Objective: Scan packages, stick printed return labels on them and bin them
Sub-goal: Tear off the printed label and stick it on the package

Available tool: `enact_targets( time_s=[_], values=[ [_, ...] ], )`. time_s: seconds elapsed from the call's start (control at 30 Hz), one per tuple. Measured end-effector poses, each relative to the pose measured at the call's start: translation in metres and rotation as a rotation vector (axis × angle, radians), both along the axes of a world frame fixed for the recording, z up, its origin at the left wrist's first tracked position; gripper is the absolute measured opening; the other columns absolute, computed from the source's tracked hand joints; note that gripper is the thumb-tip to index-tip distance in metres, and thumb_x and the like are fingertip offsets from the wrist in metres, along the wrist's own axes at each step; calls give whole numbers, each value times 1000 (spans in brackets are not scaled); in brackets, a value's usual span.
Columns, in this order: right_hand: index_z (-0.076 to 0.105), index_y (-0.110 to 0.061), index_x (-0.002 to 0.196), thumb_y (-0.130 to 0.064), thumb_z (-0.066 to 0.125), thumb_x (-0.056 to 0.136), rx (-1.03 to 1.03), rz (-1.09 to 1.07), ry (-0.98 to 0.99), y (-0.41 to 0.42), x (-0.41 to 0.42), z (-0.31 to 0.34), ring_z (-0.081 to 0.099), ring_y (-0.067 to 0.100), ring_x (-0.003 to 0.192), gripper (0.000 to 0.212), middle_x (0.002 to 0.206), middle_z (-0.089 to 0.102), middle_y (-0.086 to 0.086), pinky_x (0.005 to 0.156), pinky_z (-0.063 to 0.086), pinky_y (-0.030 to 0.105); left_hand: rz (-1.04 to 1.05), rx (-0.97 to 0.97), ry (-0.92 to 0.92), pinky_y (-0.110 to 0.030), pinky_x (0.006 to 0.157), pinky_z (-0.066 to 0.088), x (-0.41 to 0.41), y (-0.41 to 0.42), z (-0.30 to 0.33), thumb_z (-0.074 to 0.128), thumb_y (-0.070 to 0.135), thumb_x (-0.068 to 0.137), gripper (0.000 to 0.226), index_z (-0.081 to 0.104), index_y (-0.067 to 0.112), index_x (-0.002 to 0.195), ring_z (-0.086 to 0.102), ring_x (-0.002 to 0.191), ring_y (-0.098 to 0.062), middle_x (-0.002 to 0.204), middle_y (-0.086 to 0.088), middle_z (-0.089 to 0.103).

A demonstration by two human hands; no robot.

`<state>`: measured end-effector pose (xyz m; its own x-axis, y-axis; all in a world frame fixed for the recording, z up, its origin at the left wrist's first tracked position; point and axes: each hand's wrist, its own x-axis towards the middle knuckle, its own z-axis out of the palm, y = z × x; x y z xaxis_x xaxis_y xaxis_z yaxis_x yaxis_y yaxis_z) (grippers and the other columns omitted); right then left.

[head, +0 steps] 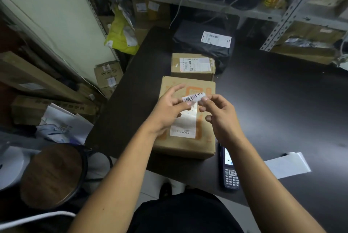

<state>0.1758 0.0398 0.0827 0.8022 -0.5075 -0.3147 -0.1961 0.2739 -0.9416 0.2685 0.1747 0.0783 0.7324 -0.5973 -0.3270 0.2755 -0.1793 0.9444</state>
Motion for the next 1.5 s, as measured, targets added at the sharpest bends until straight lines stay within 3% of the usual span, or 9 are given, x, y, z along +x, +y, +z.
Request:
enact_targets(
  time_s=[0.13, 0.3, 0.53, 0.67, 0.83, 1.0, 1.13, 1.3, 1.5],
  values=[
    [66, -19, 92, -33, 62, 95, -93, -24, 77, -7, 5, -8, 60, 0, 70, 15, 85, 70, -8, 60, 43, 12, -30, 35, -35, -14, 67, 44, 11, -1, 0, 70, 5, 89, 70, 37, 31, 145, 66, 76, -3, 86, -2, 75],
    [66, -14, 110, -25, 68, 92, -194, 87, 113, -28, 24, -9, 64, -1, 71, 21, 90, 69, -1, 58, 45, 10, -288, 194, -121, -25, 84, 49, 30, -10, 9, 74, 8, 86, 90, 24, 37, 154, 69, 86, -14, 91, -11, 75],
    [63, -20, 111, -21, 69, 91, -501, 193, 181, -48, 58, -23, 65, 10, 80, 22, 91, 67, -1, 63, 48, 18, -84, 476, -250, -26, 83, 50, 51, -33, 1, 72, 27, 89, 71, 35, 38, 149, 70, 92, -10, 100, 0, 74],
    [59, -18, 117, -21, 64, 92, -754, 284, 254, -47, 77, -27, 62, 17, 87, 25, 92, 65, -1, 77, 53, 32, -71, 789, -538, -44, 92, 52, 55, -48, -7, 69, 35, 90, 66, 36, 38, 147, 62, 111, -24, 122, -3, 65],
    [52, -13, 125, -19, 56, 95, -975, 375, 286, -45, 88, -35, 61, 26, 98, 31, 105, 68, 7, 73, 43, 32, -157, 971, -751, -44, 88, 48, 56, -62, -5, 62, 42, 94, 65, 31, 31, 150, 58, 116, -35, 130, -10, 60],
    [50, -9, 125, -18, 54, 94, -1102, 333, 320, -48, 82, -37, 45, 30, 113, 33, 122, 51, 12, 82, 40, 37, -133, 981, -775, -45, 87, 48, 64, -51, -14, 65, 50, 90, 71, 30, 30, 149, 56, 118, -34, 131, -10, 58],
    [48, -12, 131, -31, 55, 93, -1189, 255, 351, -56, 73, -43, 39, 32, 117, 42, 129, 45, 12, 92, 39, 40, -24, 926, -856, -41, 99, 39, 60, -34, -31, 65, 57, 86, 79, 27, 33, 151, 32, 133, -27, 142, -7, 39],
    [39, -20, 143, -38, 57, 93, -1050, 169, 363, -53, 62, -50, 29, 31, 138, 56, 149, 31, 10, 108, 31, 44, -26, 849, -592, -59, 114, 25, 57, -25, -35, 64, 53, 89, 85, 9, 47, 153, 0, 150, -34, 164, -7, 2],
    [29, -41, 146, -42, 69, 88, -571, 271, 281, -48, 5, -52, 52, 21, 124, 71, 148, 40, -1, 104, 46, 46, -60, 498, -211, -53, 109, 41, 45, 25, -45, 74, 44, 84, 90, 14, 57, 149, 40, 138, -22, 156, 5, 30]
  ],
)
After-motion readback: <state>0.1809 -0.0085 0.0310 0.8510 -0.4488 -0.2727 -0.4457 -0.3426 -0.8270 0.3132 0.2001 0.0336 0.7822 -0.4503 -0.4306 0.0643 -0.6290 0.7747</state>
